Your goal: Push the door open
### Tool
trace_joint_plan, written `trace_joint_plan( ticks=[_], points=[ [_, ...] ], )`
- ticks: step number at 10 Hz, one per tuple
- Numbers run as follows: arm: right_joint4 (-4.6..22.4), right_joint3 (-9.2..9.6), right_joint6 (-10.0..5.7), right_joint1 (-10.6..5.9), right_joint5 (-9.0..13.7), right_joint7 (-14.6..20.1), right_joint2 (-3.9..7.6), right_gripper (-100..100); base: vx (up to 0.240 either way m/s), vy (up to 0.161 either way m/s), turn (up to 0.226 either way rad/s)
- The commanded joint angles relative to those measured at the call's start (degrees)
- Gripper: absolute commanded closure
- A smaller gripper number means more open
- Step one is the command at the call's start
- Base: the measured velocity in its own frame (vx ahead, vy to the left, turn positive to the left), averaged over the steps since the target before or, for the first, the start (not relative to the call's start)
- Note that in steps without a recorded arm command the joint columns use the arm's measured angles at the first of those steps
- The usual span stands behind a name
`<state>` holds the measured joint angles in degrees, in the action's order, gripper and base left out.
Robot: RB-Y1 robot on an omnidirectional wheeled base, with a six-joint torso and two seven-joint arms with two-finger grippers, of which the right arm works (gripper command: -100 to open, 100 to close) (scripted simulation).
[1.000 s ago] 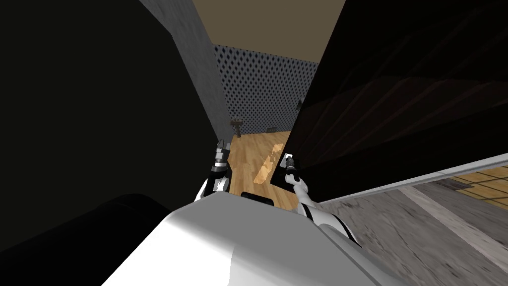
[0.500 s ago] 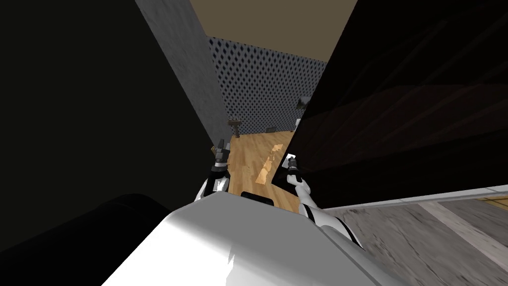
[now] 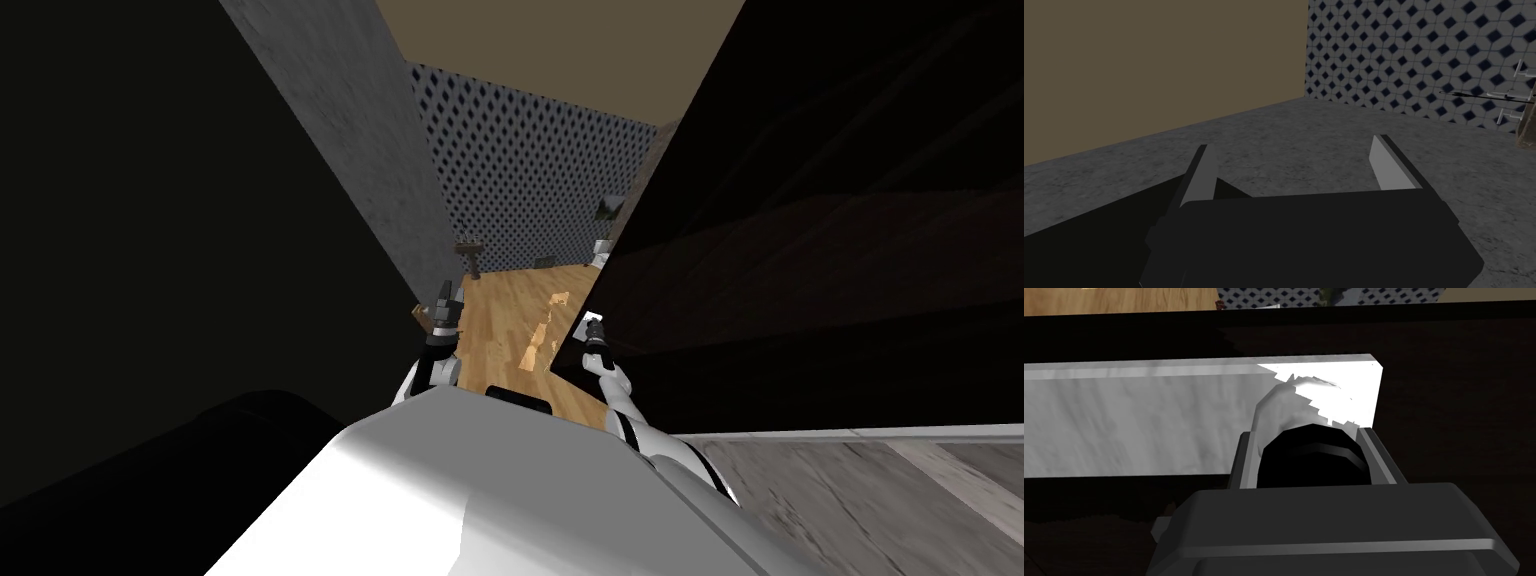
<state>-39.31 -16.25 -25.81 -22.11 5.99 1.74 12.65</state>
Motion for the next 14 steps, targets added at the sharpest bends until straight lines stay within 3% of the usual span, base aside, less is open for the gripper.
trace_joint_plan(
  ticks=[1, 8, 10, 11, 14],
  points=[
    [0.6, -1.55, -0.36, -0.07, 0.5, -0.3, 1.1, 100, 0.186, 0.075, -0.049],
    [1.4, -5.91, -0.68, 0.58, 1.8, -1.8, 2.75, 100, 0.181, 0.071, -0.066],
    [1.4, -5.91, -0.68, 0.58, 1.8, -1.8, 2.75, 100, 0.091, 0.022, -0.015],
    [1.6, -7.12, -0.77, 0.76, 2.2, -2.2, 3.21, 100, 0.132, 0.027, -0.051],
    [1.8, -8.45, -0.86, 0.96, 2.6, -2.7, 3.71, 100, 0.165, 0.073, -0.059]
  ],
)
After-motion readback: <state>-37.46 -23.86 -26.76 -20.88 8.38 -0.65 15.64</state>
